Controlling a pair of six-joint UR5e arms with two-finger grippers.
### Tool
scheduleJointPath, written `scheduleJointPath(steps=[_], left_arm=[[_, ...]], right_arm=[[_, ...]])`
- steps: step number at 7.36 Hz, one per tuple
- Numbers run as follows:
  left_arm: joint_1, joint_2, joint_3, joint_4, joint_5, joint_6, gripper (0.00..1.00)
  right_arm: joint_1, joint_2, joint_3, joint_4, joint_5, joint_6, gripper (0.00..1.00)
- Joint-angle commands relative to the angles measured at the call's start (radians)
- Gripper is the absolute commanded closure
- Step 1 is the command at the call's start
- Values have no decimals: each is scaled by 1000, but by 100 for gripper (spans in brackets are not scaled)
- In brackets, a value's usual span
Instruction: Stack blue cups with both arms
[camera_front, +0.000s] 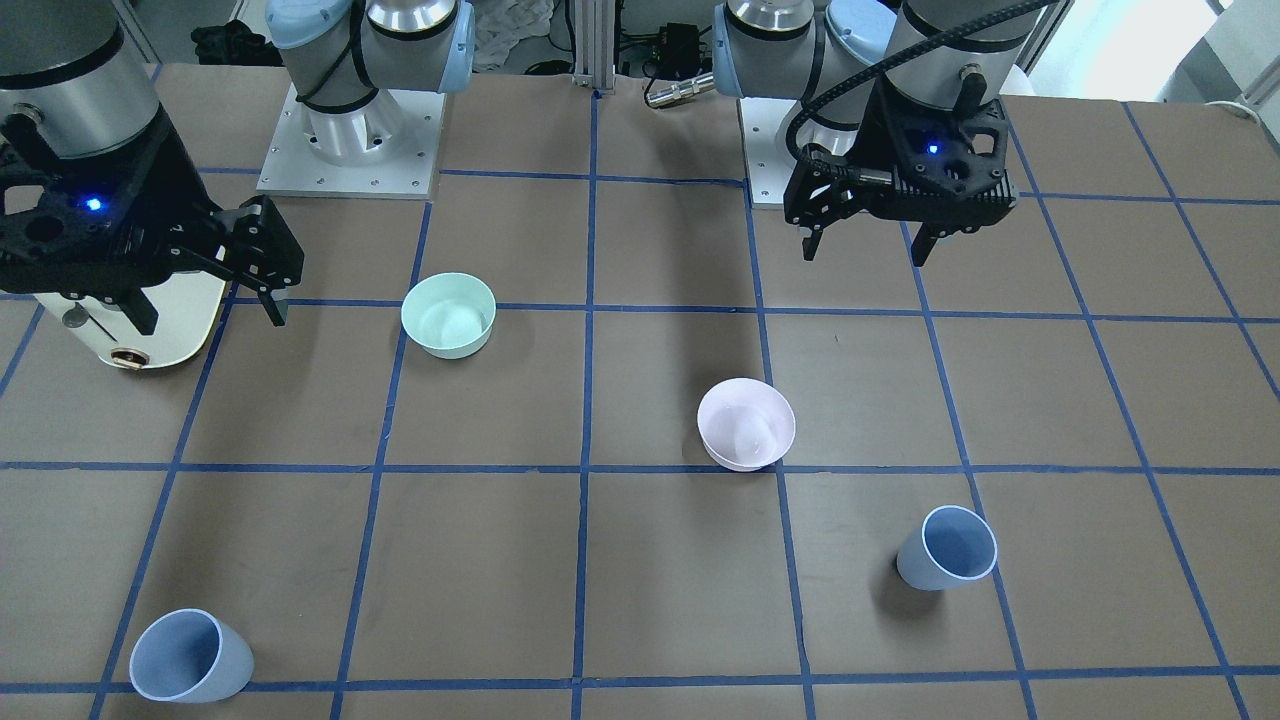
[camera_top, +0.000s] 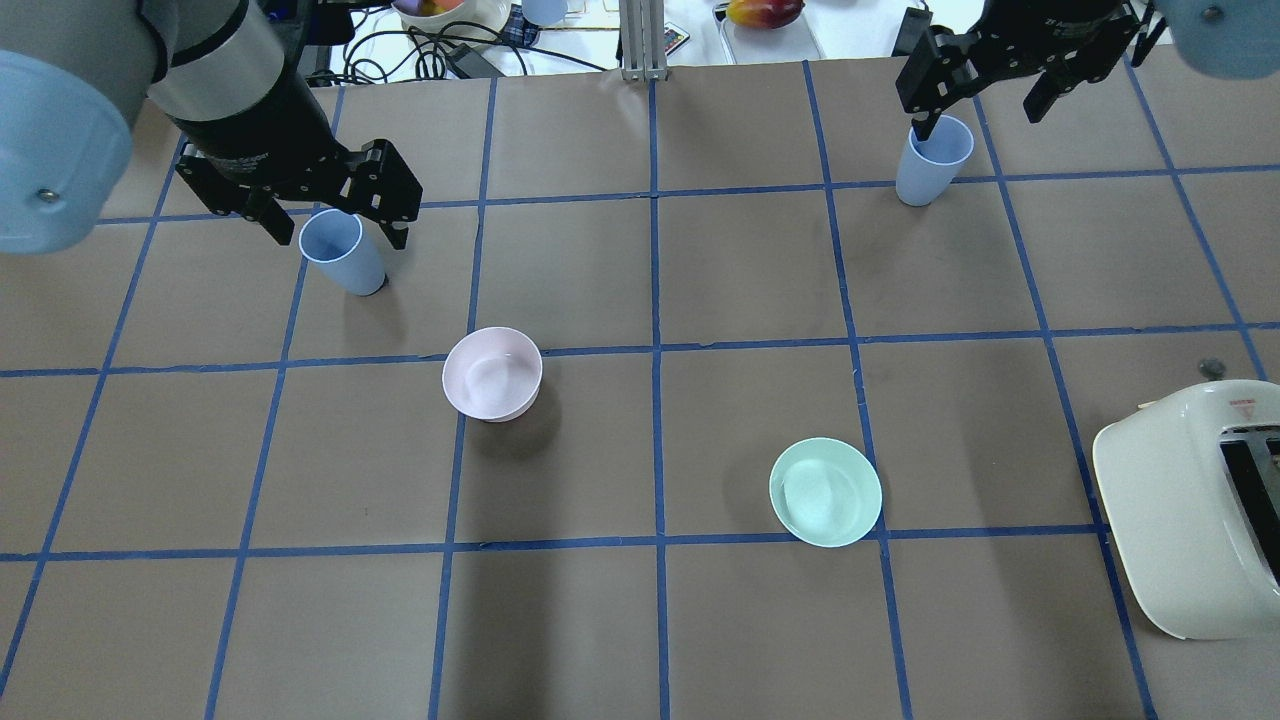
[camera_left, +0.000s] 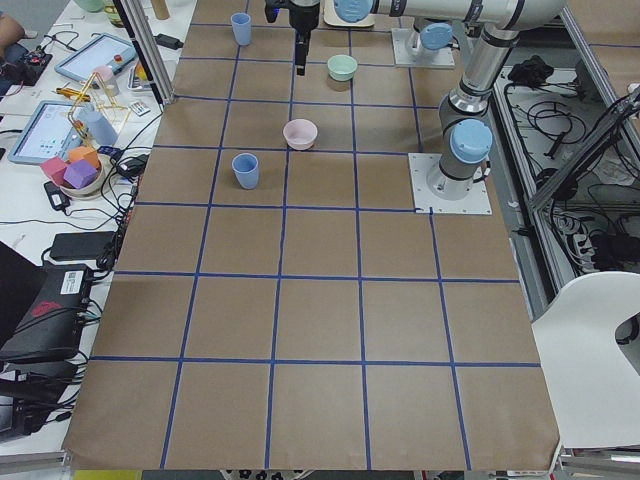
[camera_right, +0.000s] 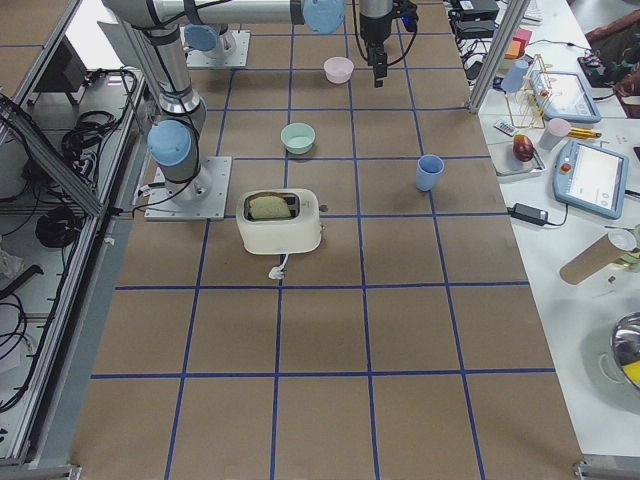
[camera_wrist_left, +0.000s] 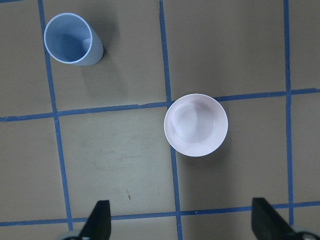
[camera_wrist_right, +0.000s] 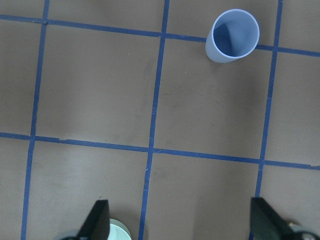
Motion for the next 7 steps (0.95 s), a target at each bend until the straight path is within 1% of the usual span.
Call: scheduleJointPath(steps=[1,2,3,5,6,7], left_arm=[[68,-29,11,9,7,30,0],[99,-75,-7,47,6,111,0],[108,-142,-7,137,6,139,0],[113,-349,-7,395,9,145,0],[128,-416,4,428,10,150,0],[135,-463,8,428,13,147,0]], right_arm=[[0,20,-9,2,-1,4,0],[0,20,-7,-6,-3,16,0],[0,21,-9,-14,0,17,0],[2,26,2,-14,2,17,0],[2,26,2,-14,0,17,0],[2,26,2,-15,0,17,0]])
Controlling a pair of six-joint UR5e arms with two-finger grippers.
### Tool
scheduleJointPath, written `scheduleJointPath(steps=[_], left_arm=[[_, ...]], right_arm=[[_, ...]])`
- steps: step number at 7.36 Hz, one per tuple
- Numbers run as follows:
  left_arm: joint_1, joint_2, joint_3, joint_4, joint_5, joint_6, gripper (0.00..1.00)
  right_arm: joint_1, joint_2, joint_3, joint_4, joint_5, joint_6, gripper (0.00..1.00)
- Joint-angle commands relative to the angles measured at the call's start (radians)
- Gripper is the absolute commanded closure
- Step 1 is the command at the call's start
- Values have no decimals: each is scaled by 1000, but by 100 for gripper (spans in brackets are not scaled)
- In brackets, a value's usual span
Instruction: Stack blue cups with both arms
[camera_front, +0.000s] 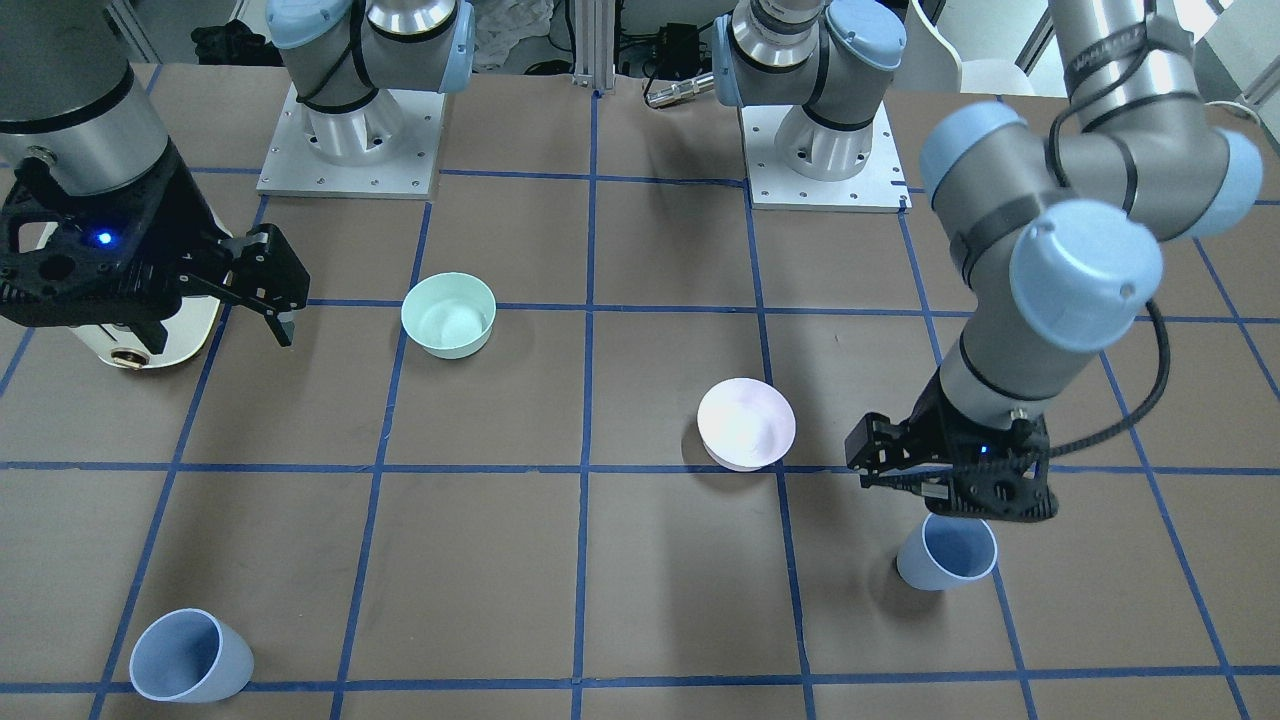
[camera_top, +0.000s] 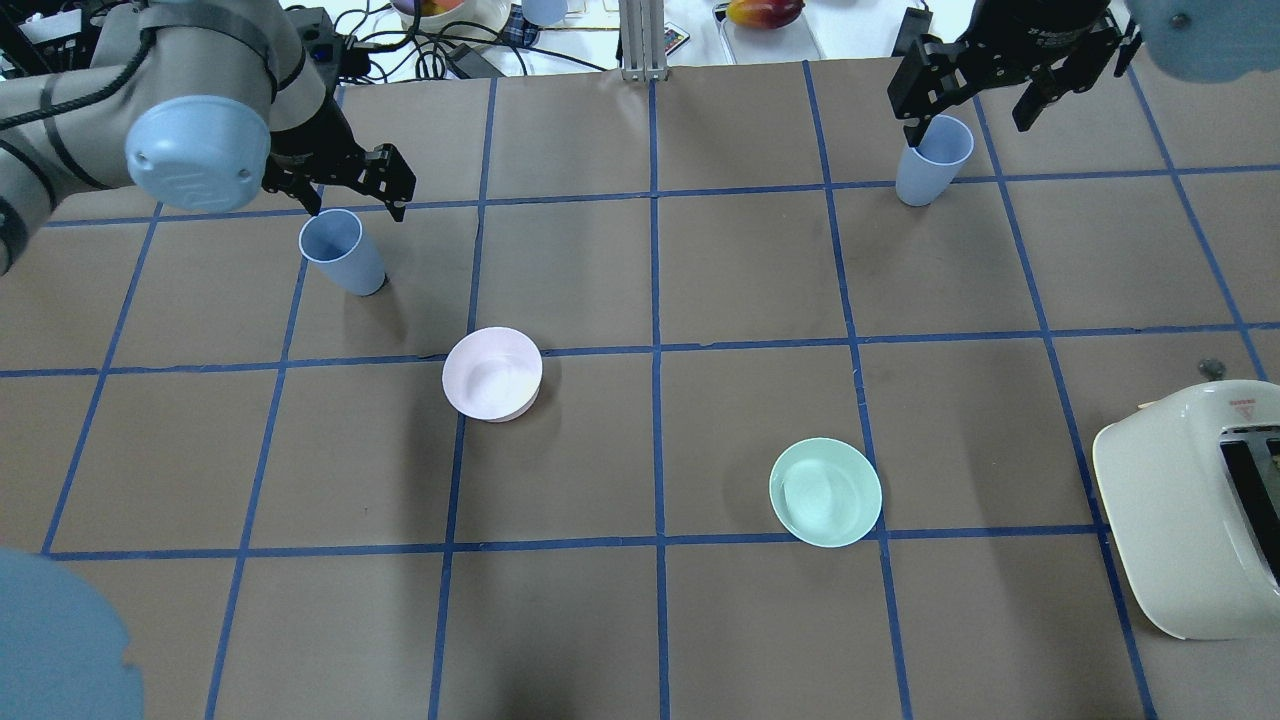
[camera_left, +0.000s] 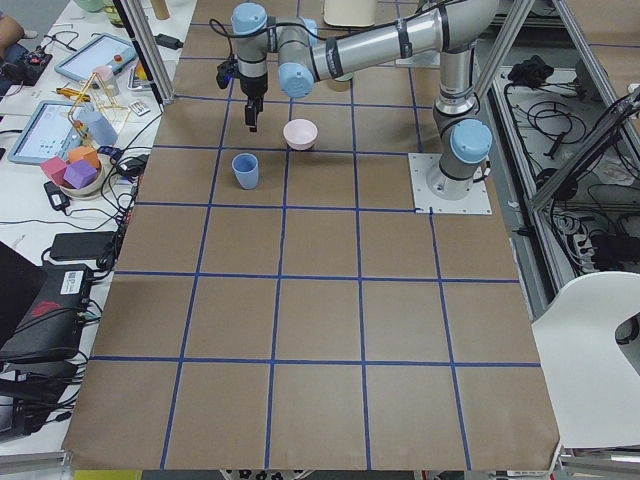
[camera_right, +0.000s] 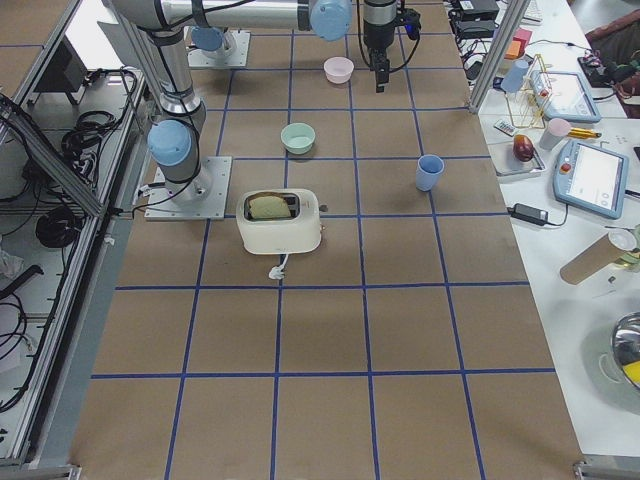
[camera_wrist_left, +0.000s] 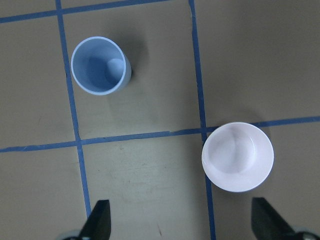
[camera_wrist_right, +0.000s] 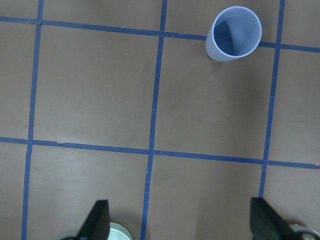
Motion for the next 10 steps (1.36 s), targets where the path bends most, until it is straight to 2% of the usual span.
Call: scheduleJointPath(steps=[1,2,3,4,5,6,7,9,10], left_arm=[[12,-95,6,35,56,-1,0],[12,-114,-5,35,92,-5,0],[12,-125,-8,39,91,-11,20],[12,-129,-11,51,89,-13,46],[12,-129,-11,51,89,-12,90],[11,-126,-11,52,91,-15,100],[8,-114,-12,49,94,-15,100],[-15,-91,1,51,91,-18,100],[-55,-67,9,43,83,-21,100]], right_arm=[[0,2,2,-1,6,0,0],[0,2,2,-1,6,0,0],[0,2,2,-1,7,0,0],[0,4,2,-1,9,0,0],[0,16,1,-1,9,0,0],[-3,30,-12,-3,9,2,0],[-12,75,-34,-79,3,6,0],[-107,230,-141,-98,16,5,0],[-128,305,-188,-144,15,-4,0]])
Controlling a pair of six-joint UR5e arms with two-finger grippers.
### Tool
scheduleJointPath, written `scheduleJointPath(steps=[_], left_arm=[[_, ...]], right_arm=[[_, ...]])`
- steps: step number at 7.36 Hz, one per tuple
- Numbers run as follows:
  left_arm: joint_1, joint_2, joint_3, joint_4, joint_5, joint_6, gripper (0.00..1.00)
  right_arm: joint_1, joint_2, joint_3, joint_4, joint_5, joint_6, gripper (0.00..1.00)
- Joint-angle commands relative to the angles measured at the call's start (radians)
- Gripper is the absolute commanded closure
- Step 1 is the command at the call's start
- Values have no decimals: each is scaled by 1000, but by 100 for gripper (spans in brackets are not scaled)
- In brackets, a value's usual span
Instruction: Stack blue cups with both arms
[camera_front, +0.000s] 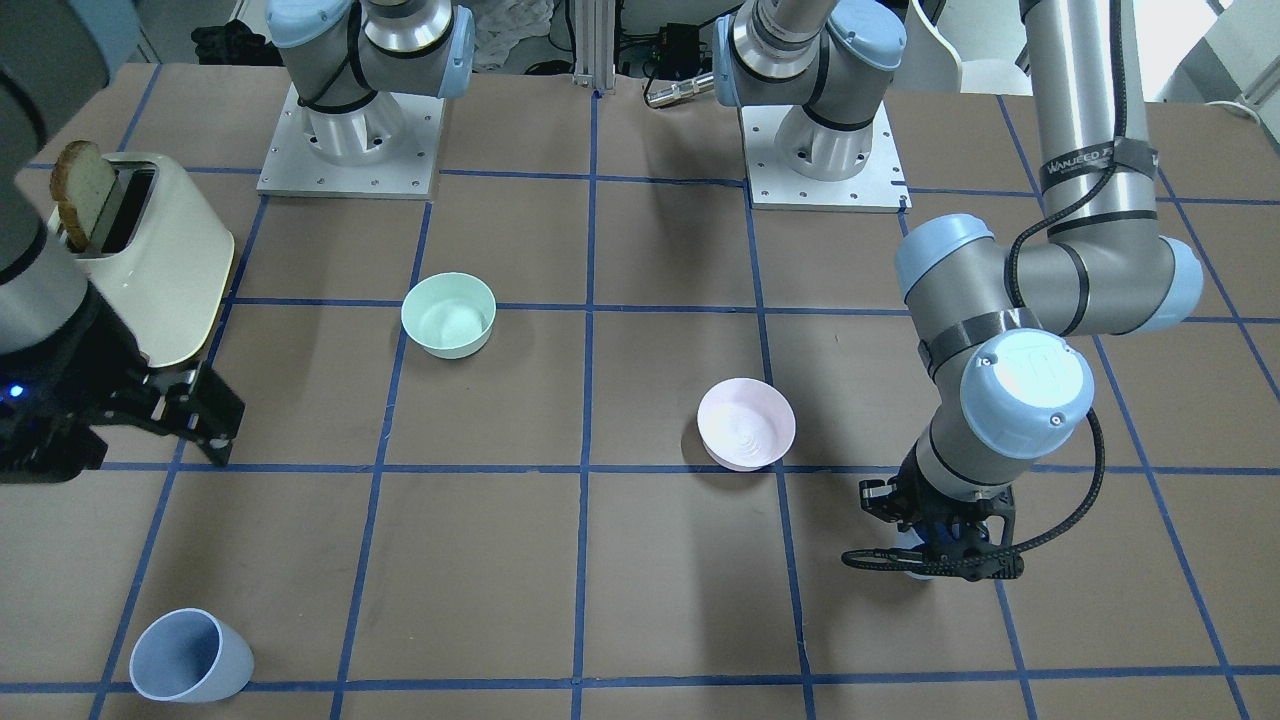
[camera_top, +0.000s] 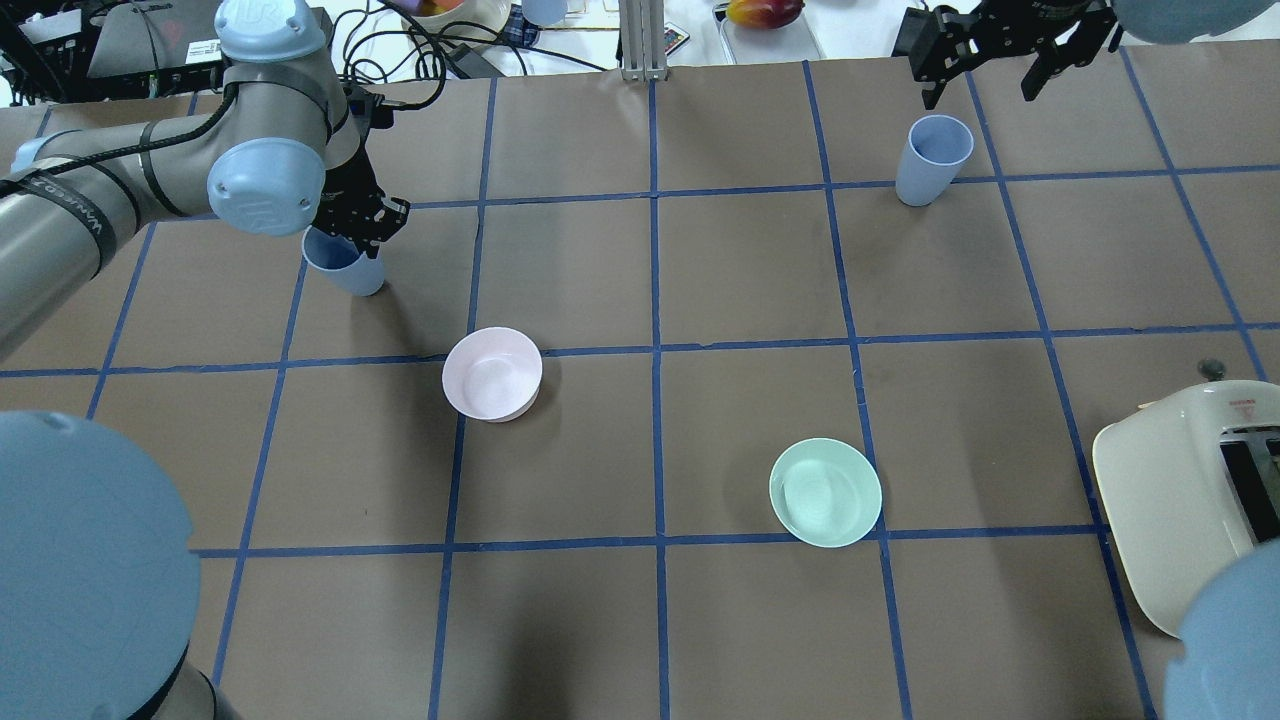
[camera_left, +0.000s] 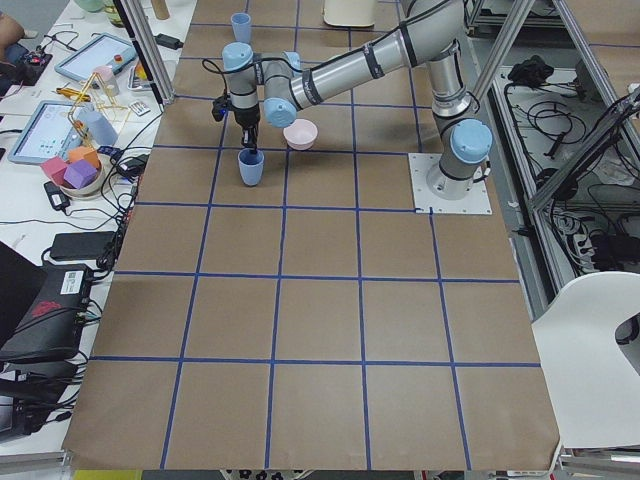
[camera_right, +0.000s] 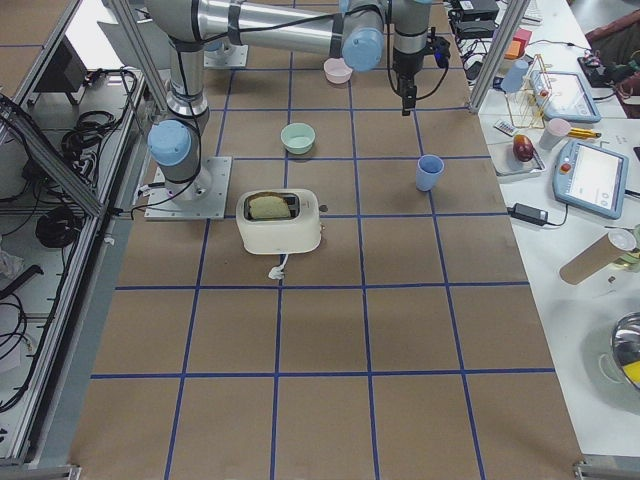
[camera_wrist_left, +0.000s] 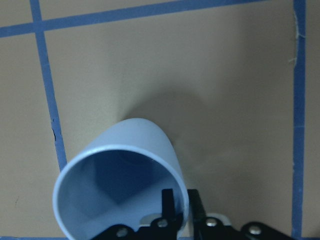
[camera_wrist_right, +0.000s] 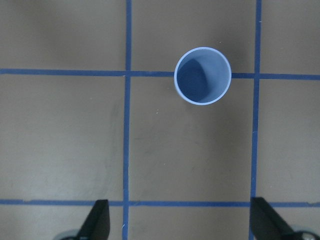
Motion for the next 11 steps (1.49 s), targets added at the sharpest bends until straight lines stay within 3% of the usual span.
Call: scheduleJointPath(steps=[1,3,6,10,11], left_arm=[[-104,40,12,-7,-10,-25,100],[-219,56,17,1,-105,-174,100],[-429,13,37,48,-116,-438,100],[-514,-3,14,19,-194,-436,100],[-514,-7,12,21,-182,-436,93]], right_arm=[[-74,161,-91,-82,3,-22,0],[-121,254,-97,-153,17,-69,0],[-117,318,-114,-192,86,-65,0],[-118,361,-96,-190,85,-170,0],[-118,369,-94,-187,85,-169,2]])
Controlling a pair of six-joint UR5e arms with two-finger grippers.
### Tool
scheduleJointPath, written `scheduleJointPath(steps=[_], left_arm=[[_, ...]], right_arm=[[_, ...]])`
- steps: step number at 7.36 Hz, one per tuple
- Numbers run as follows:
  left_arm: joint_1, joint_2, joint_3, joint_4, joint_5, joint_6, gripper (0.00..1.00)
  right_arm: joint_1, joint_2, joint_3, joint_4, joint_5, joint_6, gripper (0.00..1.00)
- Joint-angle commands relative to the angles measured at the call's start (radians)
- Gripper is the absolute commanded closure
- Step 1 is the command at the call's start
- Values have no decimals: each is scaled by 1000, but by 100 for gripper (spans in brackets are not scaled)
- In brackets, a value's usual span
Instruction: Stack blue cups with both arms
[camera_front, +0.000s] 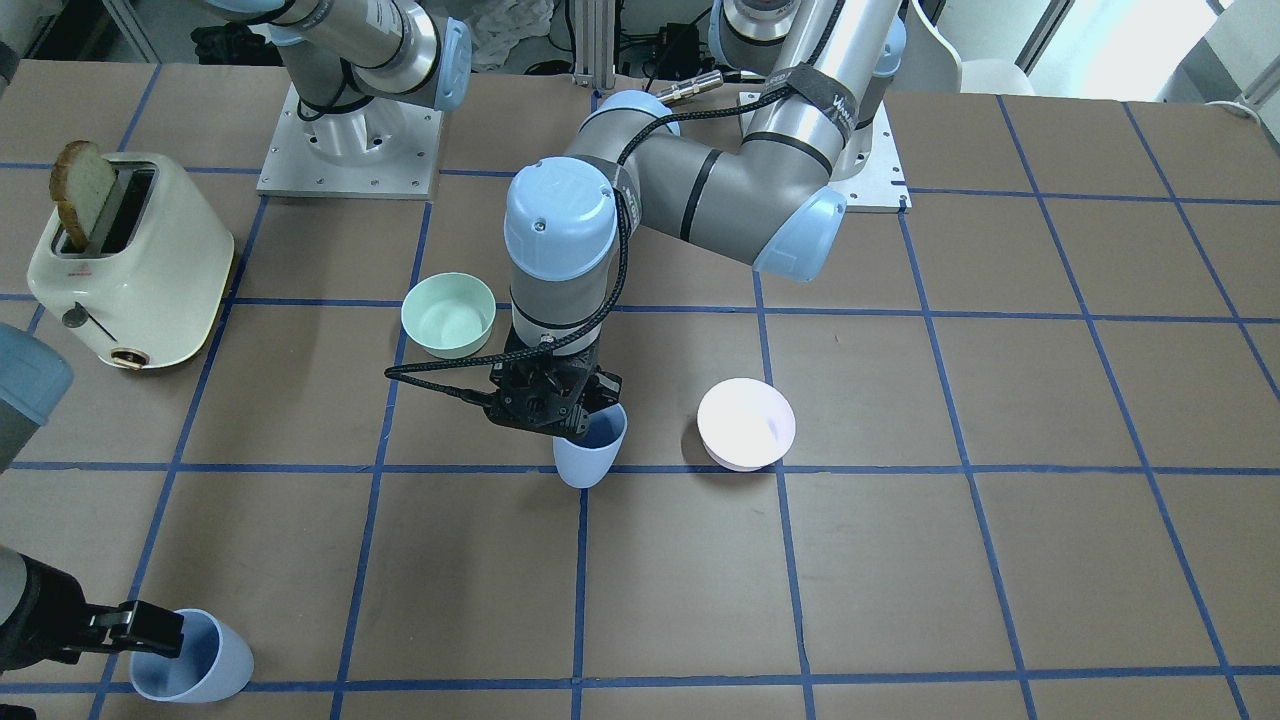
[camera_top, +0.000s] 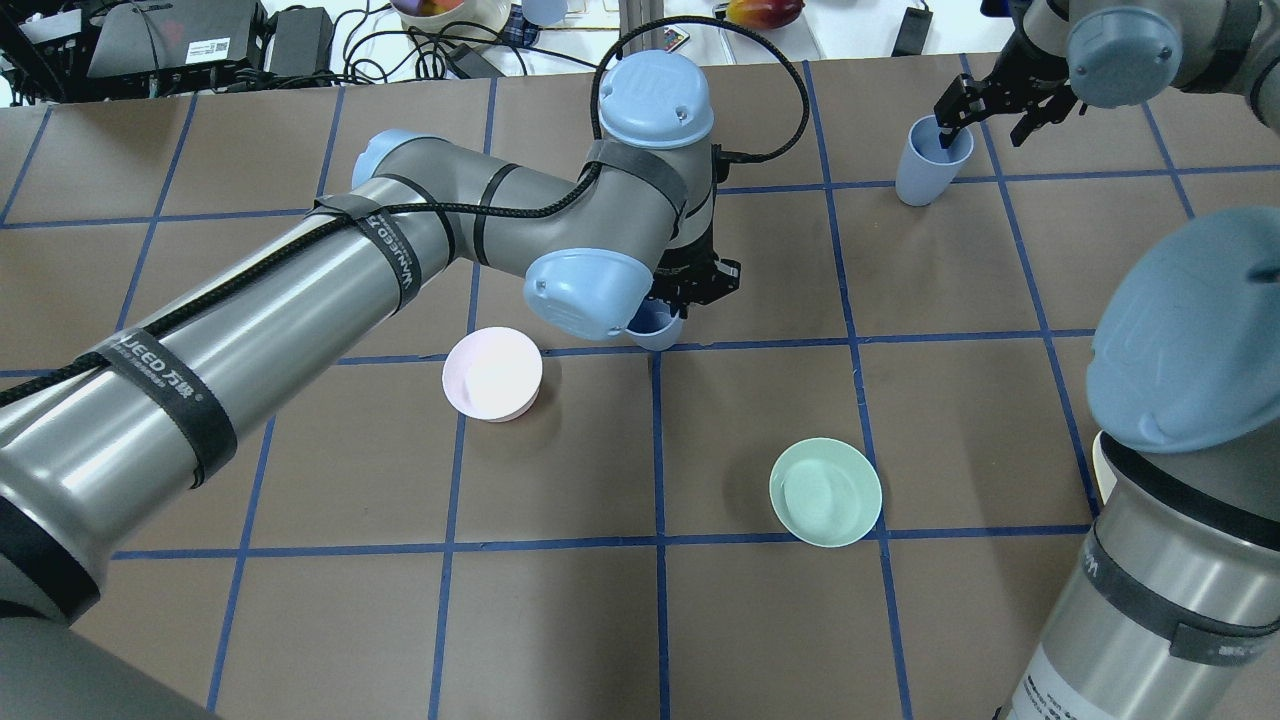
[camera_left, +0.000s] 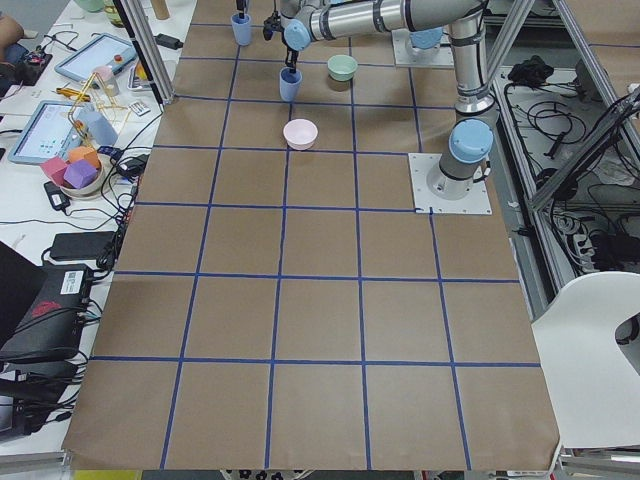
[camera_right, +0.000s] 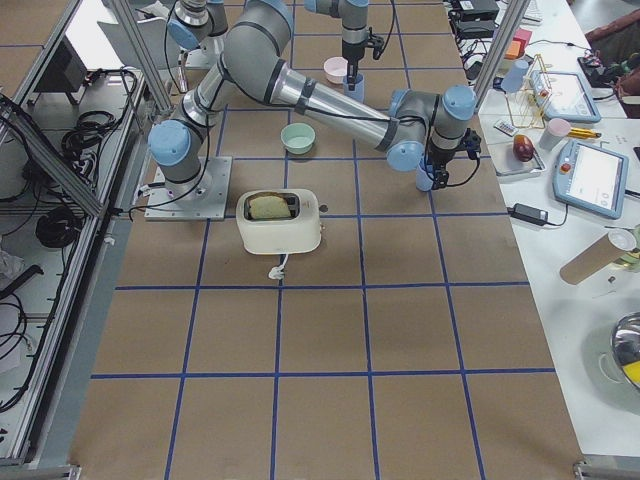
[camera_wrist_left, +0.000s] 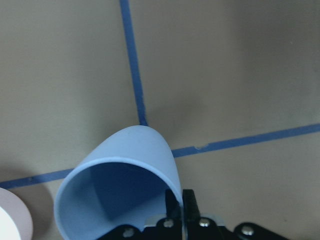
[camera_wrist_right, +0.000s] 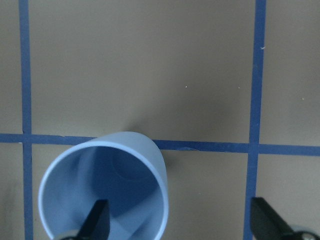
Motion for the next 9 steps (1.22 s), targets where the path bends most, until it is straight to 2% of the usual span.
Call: scheduleJointPath(steps=[1,4,6,7,8,9], left_arm=[[-1,-13,-9,5,1,0,1],[15,-8,26,18,3,-14,0],[87,62,61,-8,-37,-13,0],[110,117,64,-56,-51,-13,0],[139,188,63,-169,-46,7,0],[194,258,63,-226,-55,54,0]], right_arm=[[0,15,4,0,-6,-11,20],[3,18,0,-9,3,87,69],[9,18,-3,-12,3,142,78],[9,19,-2,-12,2,137,93],[9,12,-2,-11,-9,139,100],[10,4,-7,-6,-14,140,100]])
